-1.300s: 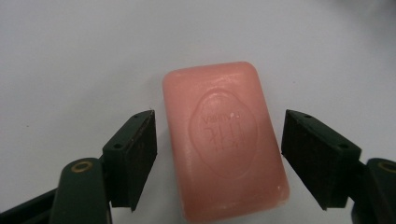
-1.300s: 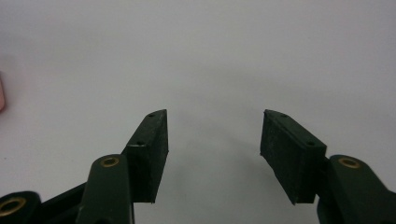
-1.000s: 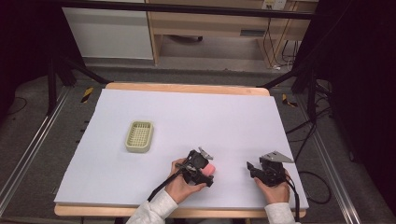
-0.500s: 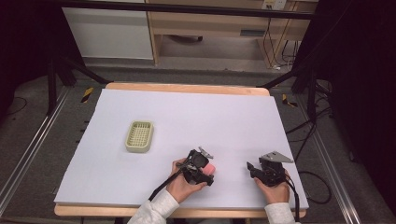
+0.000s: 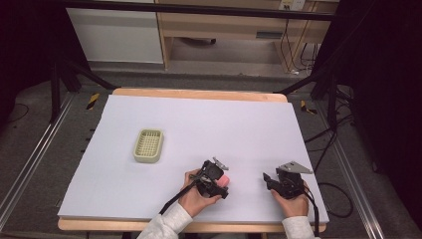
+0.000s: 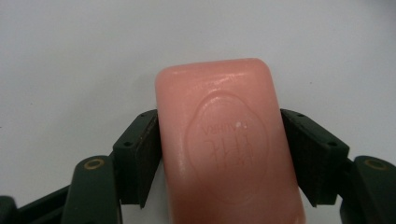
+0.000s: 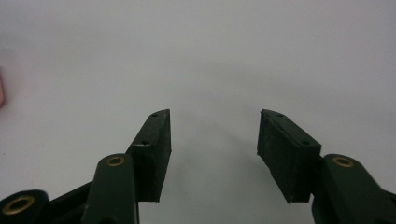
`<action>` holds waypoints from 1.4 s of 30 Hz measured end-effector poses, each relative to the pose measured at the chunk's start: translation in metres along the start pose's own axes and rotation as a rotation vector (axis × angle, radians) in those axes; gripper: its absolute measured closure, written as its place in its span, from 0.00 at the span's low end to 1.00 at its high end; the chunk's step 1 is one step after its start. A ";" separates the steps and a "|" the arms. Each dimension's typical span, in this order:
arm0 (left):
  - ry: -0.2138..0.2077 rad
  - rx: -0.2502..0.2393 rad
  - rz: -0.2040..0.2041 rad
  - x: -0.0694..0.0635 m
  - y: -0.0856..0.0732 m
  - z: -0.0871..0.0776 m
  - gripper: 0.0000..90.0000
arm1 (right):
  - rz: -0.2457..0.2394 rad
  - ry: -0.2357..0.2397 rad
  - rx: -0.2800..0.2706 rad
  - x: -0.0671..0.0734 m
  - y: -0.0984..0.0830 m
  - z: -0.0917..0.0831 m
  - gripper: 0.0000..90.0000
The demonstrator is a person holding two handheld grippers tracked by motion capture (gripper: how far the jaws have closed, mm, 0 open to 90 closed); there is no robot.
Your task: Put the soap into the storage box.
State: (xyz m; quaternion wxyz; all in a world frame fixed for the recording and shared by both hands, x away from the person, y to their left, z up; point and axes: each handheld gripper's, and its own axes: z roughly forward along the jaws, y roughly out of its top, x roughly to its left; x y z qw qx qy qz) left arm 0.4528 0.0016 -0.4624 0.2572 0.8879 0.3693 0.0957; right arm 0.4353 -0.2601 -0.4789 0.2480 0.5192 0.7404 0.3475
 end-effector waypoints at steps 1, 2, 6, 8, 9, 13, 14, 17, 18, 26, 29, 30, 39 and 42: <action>0.008 -0.006 -0.001 -0.001 0.000 0.001 0.36 | 0.004 0.001 0.001 0.000 0.000 0.000 0.50; 0.012 -0.003 0.004 -0.002 0.000 0.000 0.36 | 0.001 0.000 0.000 0.000 0.000 0.000 0.50; 0.020 -0.005 0.001 -0.003 0.000 0.001 0.37 | 0.000 0.000 0.001 0.000 0.000 0.000 0.50; 0.022 -0.006 -0.001 -0.003 0.000 0.001 0.37 | 0.000 0.000 0.001 0.000 0.000 0.000 0.50; 0.025 -0.006 -0.001 -0.003 0.000 0.000 0.38 | 0.000 0.001 0.001 0.000 0.000 0.000 0.50; 0.026 -0.007 -0.002 -0.003 0.000 0.000 0.40 | 0.005 0.002 0.001 0.000 0.000 0.000 0.50; 0.026 -0.007 -0.002 -0.003 0.000 0.000 0.41 | 0.005 0.002 0.001 0.000 0.000 0.000 0.50; 0.035 0.004 0.004 -0.005 0.001 -0.001 0.41 | 0.000 0.001 0.002 0.000 0.000 0.000 0.50; 0.035 0.005 0.004 -0.005 0.001 -0.001 0.41 | 0.000 0.002 0.002 0.000 0.000 0.000 0.50; 0.030 0.004 0.007 -0.004 0.001 -0.001 0.41 | -0.003 0.003 0.001 0.000 0.000 0.000 0.50; 0.024 0.004 0.012 -0.004 0.000 -0.001 0.41 | 0.002 0.002 0.003 0.000 0.000 0.000 0.50; 0.021 0.004 0.012 -0.004 0.000 -0.001 0.41 | 0.005 0.003 0.003 0.000 0.000 0.000 0.50; 0.003 -0.014 0.006 0.002 -0.001 -0.013 0.41 | 0.001 0.002 0.003 0.000 0.000 0.000 0.50; 0.000 -0.011 0.009 0.005 -0.002 -0.016 0.41 | -0.003 0.002 0.001 0.000 0.000 0.000 0.50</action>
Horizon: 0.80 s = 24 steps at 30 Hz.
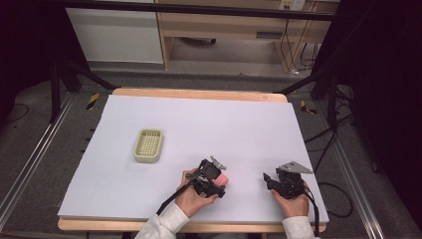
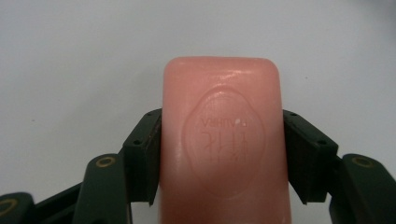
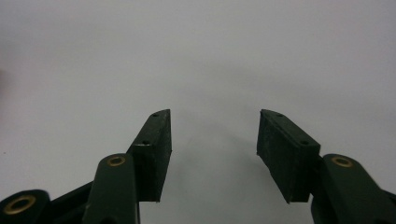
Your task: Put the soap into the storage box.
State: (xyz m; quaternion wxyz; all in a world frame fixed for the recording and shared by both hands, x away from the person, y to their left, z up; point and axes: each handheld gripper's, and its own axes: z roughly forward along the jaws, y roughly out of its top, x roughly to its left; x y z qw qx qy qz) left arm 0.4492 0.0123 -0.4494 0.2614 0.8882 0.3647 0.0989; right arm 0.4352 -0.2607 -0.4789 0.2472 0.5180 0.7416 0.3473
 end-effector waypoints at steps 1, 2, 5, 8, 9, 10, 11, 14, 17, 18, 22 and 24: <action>0.000 -0.001 0.002 0.001 0.000 -0.002 0.41 | -0.005 -0.001 0.000 0.000 0.000 0.000 0.50; -0.004 -0.004 -0.002 0.003 -0.001 -0.004 0.41 | -0.005 -0.001 0.000 0.000 0.000 0.000 0.50; -0.006 -0.011 -0.002 0.007 -0.002 -0.010 0.41 | 0.007 -0.001 0.002 0.000 0.000 0.000 0.50; 0.000 -0.016 0.002 0.011 -0.003 -0.016 0.41 | 0.004 -0.001 0.002 0.000 0.000 0.000 0.50; 0.003 -0.022 -0.003 0.013 -0.003 -0.017 0.41 | 0.005 -0.001 0.002 0.000 0.000 0.000 0.50; 0.006 -0.023 -0.003 0.014 -0.004 -0.019 0.41 | 0.003 -0.002 0.002 0.000 0.000 0.000 0.50; 0.011 -0.018 0.002 0.017 -0.005 -0.022 0.41 | 0.003 -0.004 0.001 0.000 0.000 0.000 0.50; 0.020 -0.017 0.002 0.020 -0.006 -0.027 0.41 | 0.000 -0.005 -0.002 0.000 0.000 0.000 0.50; 0.023 -0.021 0.000 0.023 -0.008 -0.030 0.41 | 0.000 -0.008 -0.002 0.000 0.000 0.000 0.48; 0.024 -0.023 0.000 0.025 -0.008 -0.032 0.41 | -0.001 -0.010 -0.002 0.000 0.000 0.000 0.48; 0.038 -0.036 -0.010 0.033 -0.011 -0.041 0.41 | 0.017 -0.020 -0.007 0.000 0.000 -0.001 0.44; 0.045 -0.044 -0.020 0.037 -0.013 -0.045 0.41 | 0.018 -0.023 -0.009 -0.001 0.000 -0.001 0.42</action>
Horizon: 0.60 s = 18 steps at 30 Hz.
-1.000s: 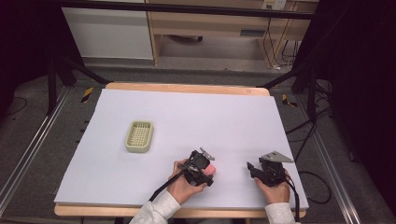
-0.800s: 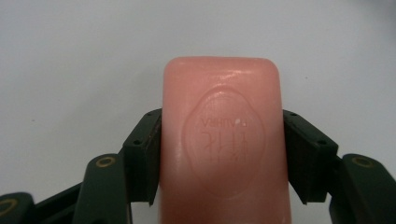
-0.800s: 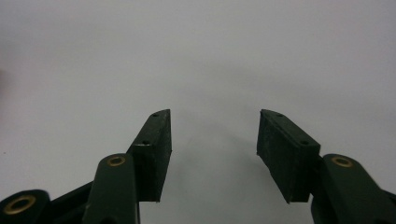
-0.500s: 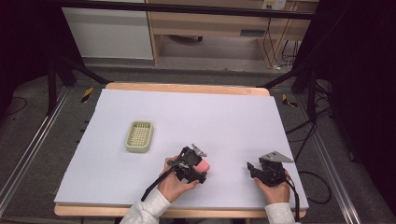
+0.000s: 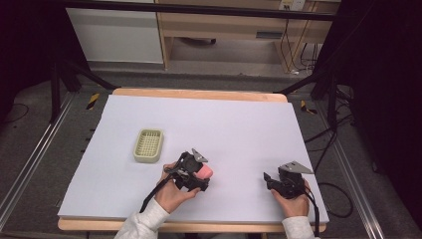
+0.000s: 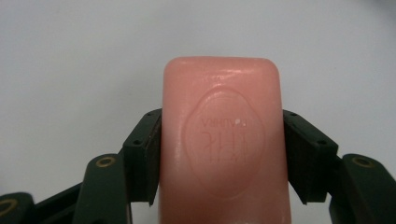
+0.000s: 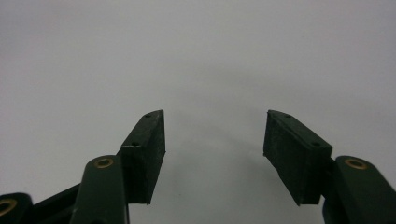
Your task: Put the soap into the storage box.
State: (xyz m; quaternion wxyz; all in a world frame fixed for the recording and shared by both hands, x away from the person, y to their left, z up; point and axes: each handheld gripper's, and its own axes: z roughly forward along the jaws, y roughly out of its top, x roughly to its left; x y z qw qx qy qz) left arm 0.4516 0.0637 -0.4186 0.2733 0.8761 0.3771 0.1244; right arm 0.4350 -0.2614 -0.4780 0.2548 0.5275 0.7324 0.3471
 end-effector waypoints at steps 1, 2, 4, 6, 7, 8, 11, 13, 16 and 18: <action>0.004 -0.008 -0.011 0.005 -0.002 -0.005 0.41 | -0.003 -0.005 -0.005 0.000 -0.001 0.000 0.40; 0.004 -0.008 -0.011 0.005 -0.002 -0.005 0.41 | -0.003 -0.005 -0.005 0.000 -0.001 0.000 0.40; 0.011 -0.017 -0.021 0.010 -0.004 -0.009 0.41 | 0.004 -0.005 -0.004 0.000 -0.001 0.001 0.39; 0.019 -0.023 -0.025 0.015 -0.006 -0.014 0.41 | 0.010 -0.010 -0.006 -0.001 -0.002 0.001 0.37; 0.023 -0.029 -0.035 0.021 -0.009 -0.018 0.41 | 0.013 -0.018 -0.013 0.000 -0.002 0.002 0.34; 0.023 -0.029 -0.035 0.021 -0.009 -0.018 0.41 | 0.013 -0.018 -0.013 0.000 -0.002 0.002 0.34; 0.031 -0.035 -0.051 0.029 -0.012 -0.023 0.41 | 0.007 -0.029 -0.017 -0.001 -0.003 0.003 0.30; 0.034 -0.043 -0.063 0.033 -0.013 -0.027 0.41 | 0.012 -0.032 -0.017 0.000 -0.003 0.003 0.28; 0.043 -0.059 -0.087 0.041 -0.016 -0.031 0.41 | 0.010 -0.031 -0.022 -0.001 -0.004 0.005 0.25; 0.045 -0.059 -0.089 0.043 -0.016 -0.032 0.41 | 0.012 -0.030 -0.023 -0.001 -0.004 0.005 0.24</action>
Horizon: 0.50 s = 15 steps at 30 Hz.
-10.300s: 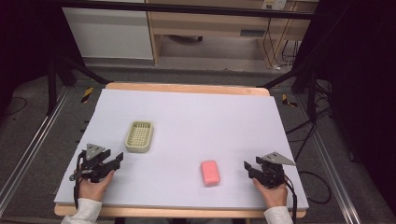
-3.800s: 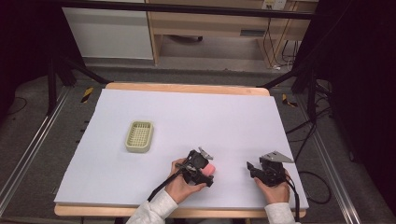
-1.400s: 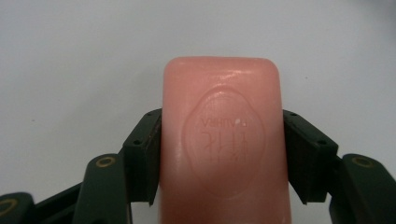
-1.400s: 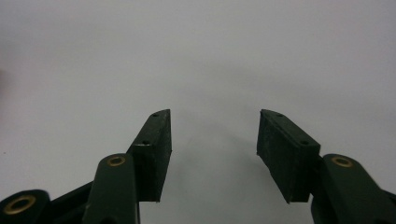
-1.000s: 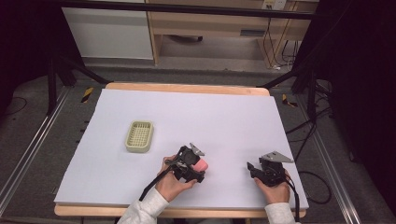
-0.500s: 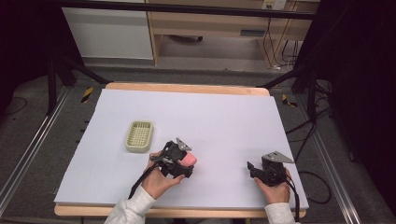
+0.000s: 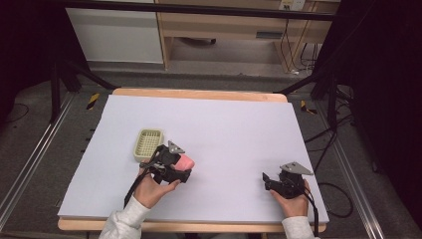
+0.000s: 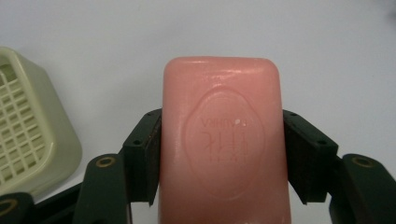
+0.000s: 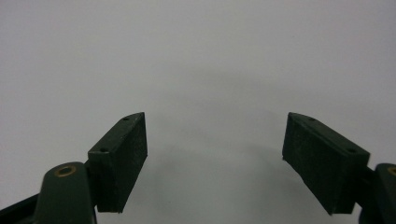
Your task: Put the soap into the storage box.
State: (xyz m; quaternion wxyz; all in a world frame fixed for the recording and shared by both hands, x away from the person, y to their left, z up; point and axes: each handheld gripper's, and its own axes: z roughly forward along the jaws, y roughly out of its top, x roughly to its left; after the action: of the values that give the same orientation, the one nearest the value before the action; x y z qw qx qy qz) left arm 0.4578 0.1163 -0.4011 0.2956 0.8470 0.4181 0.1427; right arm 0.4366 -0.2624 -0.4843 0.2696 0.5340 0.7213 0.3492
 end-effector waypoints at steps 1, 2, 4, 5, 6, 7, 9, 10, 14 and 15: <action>0.000 -0.006 -0.009 0.001 0.000 0.000 0.41 | -0.001 -0.002 -0.001 0.000 0.000 0.000 0.24; 0.002 -0.006 -0.012 0.003 0.000 -0.001 0.41 | 0.003 -0.004 -0.001 0.000 -0.001 0.001 0.23; 0.003 -0.015 -0.024 0.007 0.000 -0.003 0.41 | 0.006 -0.003 0.002 -0.001 -0.001 0.001 0.22; 0.003 -0.015 -0.024 0.007 0.000 -0.003 0.41 | 0.006 -0.003 0.002 -0.001 -0.001 0.001 0.22; 0.004 -0.011 -0.022 0.009 0.000 -0.004 0.41 | 0.006 -0.004 0.002 -0.001 -0.001 0.001 0.22; 0.005 -0.020 -0.033 0.012 0.000 -0.006 0.41 | 0.009 -0.003 0.000 0.000 -0.001 0.001 0.22; 0.007 -0.025 -0.040 0.013 0.000 -0.006 0.41 | 0.009 -0.004 0.001 0.000 -0.001 0.001 0.21; 0.006 -0.021 -0.041 0.015 0.000 -0.007 0.41 | 0.008 -0.006 -0.001 0.000 -0.001 0.001 0.21; 0.012 -0.028 -0.056 0.022 0.000 -0.010 0.41 | 0.009 -0.005 -0.006 -0.001 -0.001 0.001 0.20; 0.014 -0.031 -0.058 0.023 0.000 -0.011 0.41 | 0.010 -0.006 -0.009 -0.001 -0.001 0.001 0.20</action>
State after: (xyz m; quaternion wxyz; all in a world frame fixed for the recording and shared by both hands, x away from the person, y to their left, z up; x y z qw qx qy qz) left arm 0.4667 0.1389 -0.3919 0.3099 0.8287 0.4424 0.1466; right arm 0.4371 -0.2631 -0.4855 0.2723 0.5373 0.7162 0.3523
